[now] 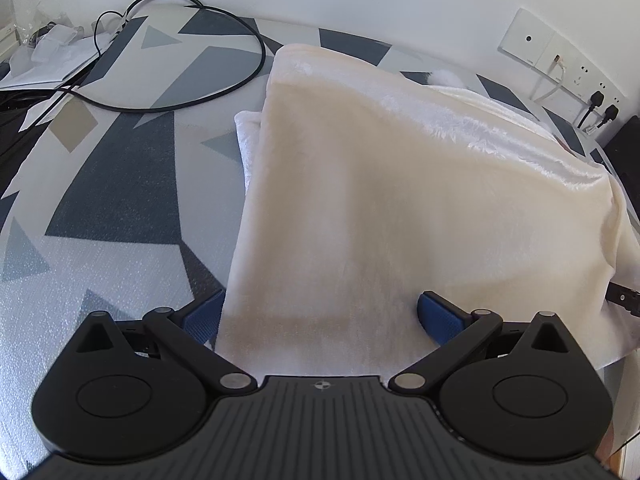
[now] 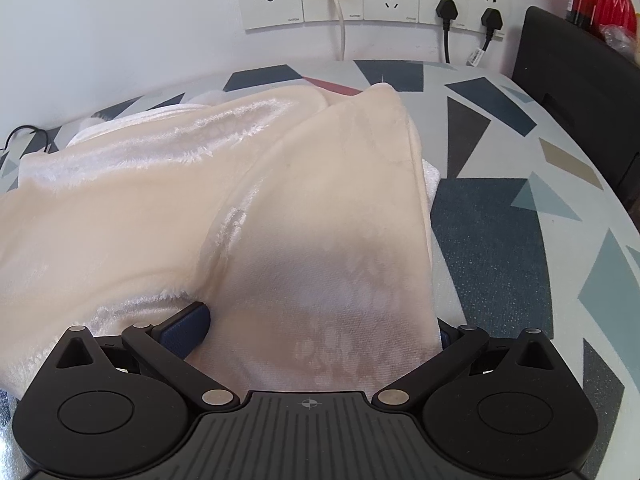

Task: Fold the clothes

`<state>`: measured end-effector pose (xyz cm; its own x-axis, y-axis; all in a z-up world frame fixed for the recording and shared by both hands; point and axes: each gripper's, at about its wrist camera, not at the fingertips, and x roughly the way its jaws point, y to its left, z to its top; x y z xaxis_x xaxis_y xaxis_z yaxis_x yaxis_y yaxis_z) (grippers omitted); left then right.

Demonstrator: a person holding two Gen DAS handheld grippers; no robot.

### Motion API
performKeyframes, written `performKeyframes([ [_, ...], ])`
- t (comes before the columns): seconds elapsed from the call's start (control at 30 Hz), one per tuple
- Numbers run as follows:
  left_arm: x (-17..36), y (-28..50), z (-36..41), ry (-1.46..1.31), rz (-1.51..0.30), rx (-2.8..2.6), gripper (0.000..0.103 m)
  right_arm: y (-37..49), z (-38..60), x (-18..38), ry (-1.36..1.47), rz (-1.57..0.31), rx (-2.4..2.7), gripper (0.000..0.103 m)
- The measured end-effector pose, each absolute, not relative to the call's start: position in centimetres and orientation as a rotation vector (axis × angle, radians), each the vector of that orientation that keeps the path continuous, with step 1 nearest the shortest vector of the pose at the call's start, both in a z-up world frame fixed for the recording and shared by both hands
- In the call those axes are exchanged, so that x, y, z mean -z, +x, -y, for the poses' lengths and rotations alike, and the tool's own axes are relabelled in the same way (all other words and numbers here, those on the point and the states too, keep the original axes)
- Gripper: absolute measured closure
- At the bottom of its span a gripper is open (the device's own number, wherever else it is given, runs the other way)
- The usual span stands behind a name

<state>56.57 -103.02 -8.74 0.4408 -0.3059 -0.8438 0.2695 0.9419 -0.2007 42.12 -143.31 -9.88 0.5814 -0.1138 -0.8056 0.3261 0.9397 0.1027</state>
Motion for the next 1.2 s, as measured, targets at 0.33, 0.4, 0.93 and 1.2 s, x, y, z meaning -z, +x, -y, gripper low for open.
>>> performKeyframes([
  [0.33, 8.7, 55.4, 101.7, -0.067, -1.05, 0.38, 0.0, 42.2, 143.1, 9.8, 0.259, -0.939, 0.271, 0.001],
  [0.4, 8.7, 55.1, 101.6, -0.063, -1.043, 0.39, 0.0, 42.2, 143.1, 9.7, 0.262, -0.945, 0.276, 0.001],
  [0.93, 9.1, 53.4, 101.4, 0.124, -0.988, 0.461, 0.003, 41.5, 142.6, 9.4, 0.288, -0.97, 0.287, 0.001],
  [1.2, 8.6, 54.6, 99.7, 0.039, -1.011, 0.43, 0.005, 42.5, 143.3, 8.6, 0.304, -1.02, 0.278, 0.001],
])
